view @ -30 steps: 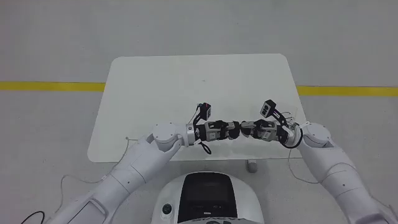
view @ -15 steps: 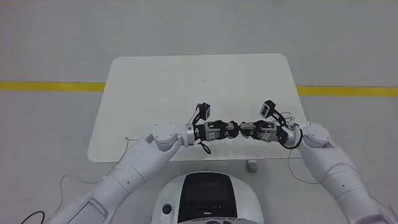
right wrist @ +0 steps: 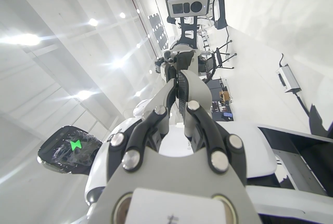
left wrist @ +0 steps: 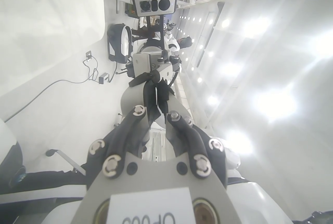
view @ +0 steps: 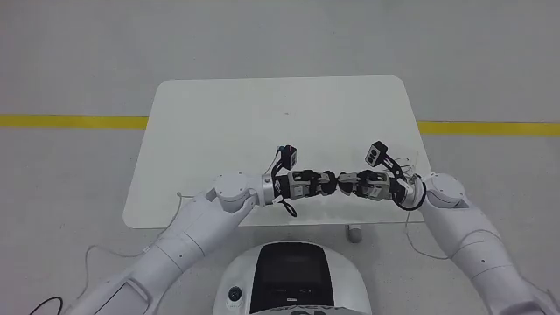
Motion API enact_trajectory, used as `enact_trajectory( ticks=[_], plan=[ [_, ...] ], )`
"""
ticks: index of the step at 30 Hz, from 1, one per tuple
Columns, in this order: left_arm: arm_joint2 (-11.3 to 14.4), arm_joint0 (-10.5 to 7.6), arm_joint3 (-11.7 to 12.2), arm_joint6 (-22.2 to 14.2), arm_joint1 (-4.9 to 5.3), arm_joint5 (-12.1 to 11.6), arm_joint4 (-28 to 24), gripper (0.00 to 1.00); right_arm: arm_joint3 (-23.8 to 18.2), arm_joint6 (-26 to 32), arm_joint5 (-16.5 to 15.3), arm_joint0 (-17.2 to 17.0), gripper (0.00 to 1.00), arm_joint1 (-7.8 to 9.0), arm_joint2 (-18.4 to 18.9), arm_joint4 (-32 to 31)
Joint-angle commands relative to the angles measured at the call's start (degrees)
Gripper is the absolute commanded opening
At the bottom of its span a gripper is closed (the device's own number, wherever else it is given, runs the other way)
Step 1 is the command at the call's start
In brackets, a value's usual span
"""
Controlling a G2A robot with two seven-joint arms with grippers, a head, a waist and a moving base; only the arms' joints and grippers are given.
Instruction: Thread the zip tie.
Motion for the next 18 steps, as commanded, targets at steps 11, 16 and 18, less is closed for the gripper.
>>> enact_trajectory(
  ticks=[11, 16, 18],
  plan=[
    [0.5, -0.43, 0.7, -0.3, -0.24, 0.0, -0.4, 0.0, 0.4, 0.3, 0.1, 0.1, 0.0, -0.18, 0.0, -0.1],
    [0.6, -0.49, 1.0, -0.3, -0.28, -0.3, -0.5, 0.0, 0.7, 0.1, 0.5, 0.1, 0.26, -0.26, 0.1, 0.1],
    [0.5, -0.48, 1.0, -0.4, -0.24, -0.6, -0.5, 0.0, 0.8, 0.0, 0.8, 0.1, 1.0, -0.27, 0.1, 0.2]
  ],
)
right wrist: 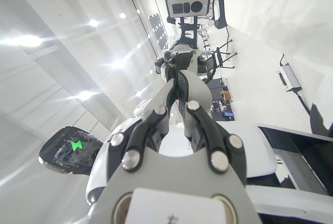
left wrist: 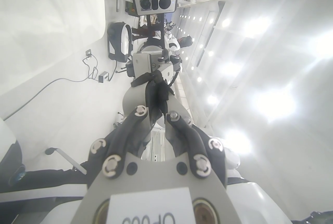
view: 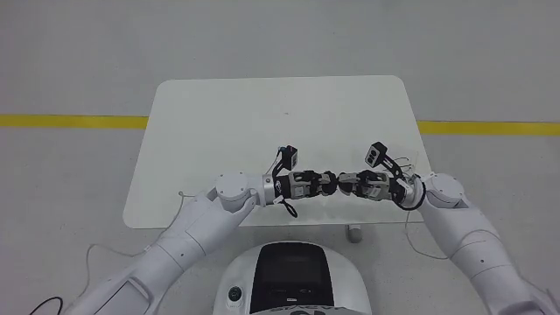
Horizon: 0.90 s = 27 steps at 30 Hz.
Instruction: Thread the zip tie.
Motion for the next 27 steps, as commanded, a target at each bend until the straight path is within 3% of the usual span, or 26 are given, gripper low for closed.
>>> enact_trajectory(
  ticks=[1, 11, 18, 26, 27],
  plan=[
    [-0.1, 0.03, 0.0, -0.1, 0.06, -0.2, 0.0, 0.0, 0.1, 0.0, 0.3, 0.0, 1.0, 0.0, 0.1, 0.2],
    [-0.6, 0.45, -0.3, -0.8, 0.43, -1.3, 1.1, 0.0, 0.4, -1.2, 0.6, -0.3, 1.0, 0.04, 1.6, 1.8],
    [-0.1, 0.28, -1.5, -2.5, 0.92, -4.0, 6.2, 0.0, 0.4, -5.8, 0.2, -0.8, 1.0, -0.38, 2.3, 3.9],
    [0.0, 0.36, -1.6, -2.4, 0.91, -4.1, 6.4, 0.0, 0.4, -5.8, 0.2, -0.8, 1.0, -0.38, 2.3, 3.9],
    [0.3, 0.66, -2.0, -2.5, 0.86, -5.5, 6.9, 0.0, 0.4, -5.8, 0.2, -0.8, 1.0, -0.38, 2.3, 3.9]
  ],
)
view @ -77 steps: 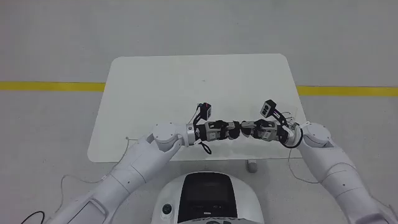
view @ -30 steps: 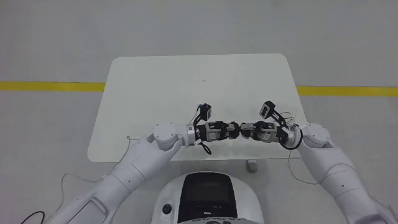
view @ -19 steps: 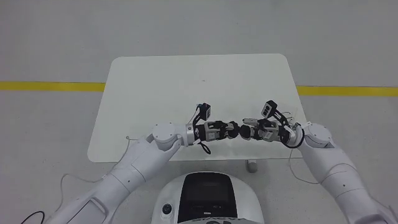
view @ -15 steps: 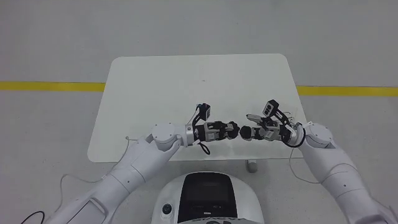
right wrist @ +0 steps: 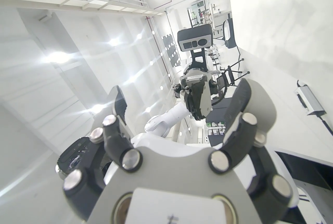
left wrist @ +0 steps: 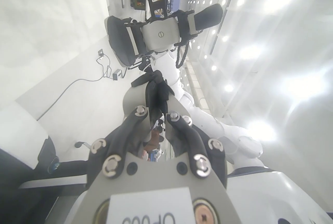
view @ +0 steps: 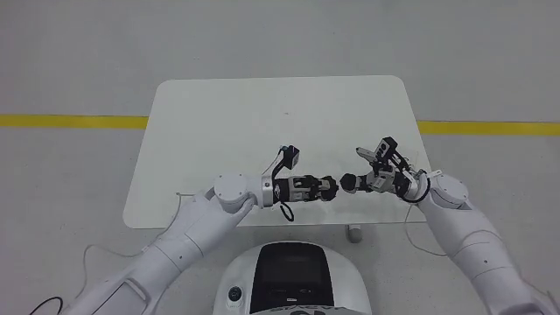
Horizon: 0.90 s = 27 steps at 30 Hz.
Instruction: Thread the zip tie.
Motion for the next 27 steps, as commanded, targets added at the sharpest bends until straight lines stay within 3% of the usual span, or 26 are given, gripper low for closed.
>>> enact_trajectory(
  ticks=[1, 5, 9, 18, 22, 27],
  plan=[
    [0.4, 0.48, 0.2, -0.1, -0.06, -2.7, 0.6, 0.0, 0.0, 0.0, 0.0, 0.0, 1.0, 0.0, 0.0, 0.0],
    [0.8, -0.36, 3.1, 3.2, -0.15, -10.4, 6.6, 0.0, 0.0, 0.0, 0.0, 0.0, 1.0, 0.0, 0.0, 0.0],
    [0.3, -1.23, 2.3, 6.4, -0.15, -10.4, 13.9, 0.0, 0.0, 0.0, 0.0, 0.0, 1.0, 0.0, 0.0, 0.0],
    [-1.2, -0.14, -0.7, 11.0, 0.22, -10.4, 26.2, 0.0, 0.0, 0.0, 0.0, 0.0, 1.0, 0.0, 0.0, 0.0],
    [-1.5, 0.36, -2.2, 10.5, 0.23, -10.4, 26.0, 0.0, 0.0, 0.0, 0.0, 0.0, 1.0, 0.0, 0.0, 0.0],
    [-1.7, 0.55, -2.2, 9.5, 0.23, -10.4, 25.2, 0.0, 0.0, 0.0, 0.0, 0.0, 1.0, 0.0, 0.0, 0.0]
  ],
)
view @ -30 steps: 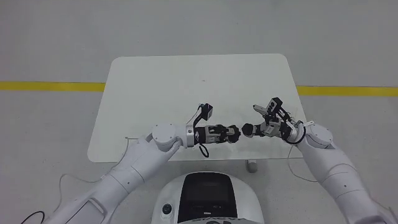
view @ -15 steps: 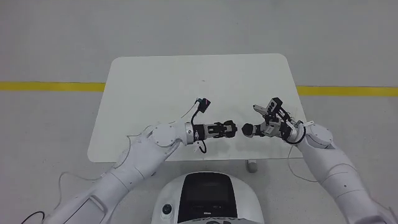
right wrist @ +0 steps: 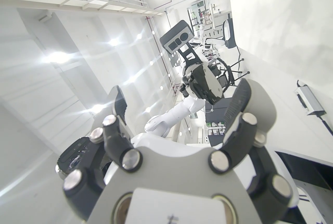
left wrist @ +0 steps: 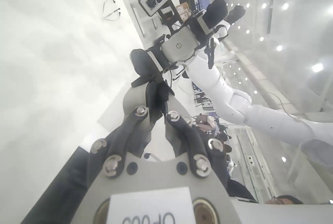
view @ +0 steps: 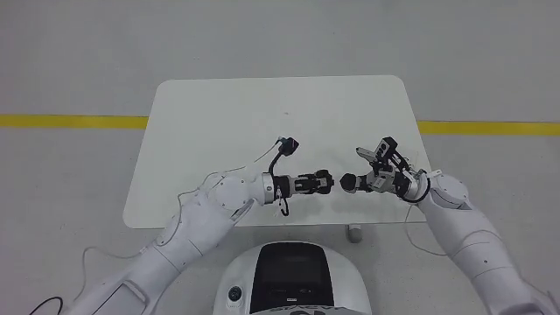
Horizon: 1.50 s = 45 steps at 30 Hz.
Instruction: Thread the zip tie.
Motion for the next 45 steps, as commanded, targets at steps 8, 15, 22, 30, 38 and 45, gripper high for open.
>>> enact_trajectory(
  ticks=[8, 15, 22, 30, 38, 45],
  plan=[
    [-0.5, -0.41, -1.3, 4.2, 0.2, 0.0, 4.7, 0.0, 0.0, 0.0, 0.0, 0.0, 1.0, 0.0, 0.0, 0.0],
    [0.2, -0.52, -4.4, 7.5, 1.44, 0.0, 15.1, 0.0, 0.0, 0.0, 0.0, 0.0, 1.0, 0.0, 0.0, 0.0],
    [3.4, -1.53, -7.4, 10.2, 3.14, 0.0, 16.5, 0.0, 0.0, 0.0, 0.0, 0.0, 1.0, 0.0, 0.0, 0.0],
    [5.5, -2.8, -8.2, 11.5, 5.05, 0.0, 10.7, 0.0, 0.0, 0.0, 0.0, 0.0, 1.0, 0.0, 0.0, 0.0],
    [5.5, -2.8, -8.2, 11.5, 5.05, 0.0, 10.7, 0.0, 0.0, 0.0, 0.0, 0.0, 1.0, 0.0, 0.0, 0.0],
    [5.5, -2.8, -8.2, 11.5, 5.05, 0.0, 10.7, 0.0, -0.7, -3.2, -0.1, -0.2, 1.0, 0.05, 0.5, -1.1]
  ],
)
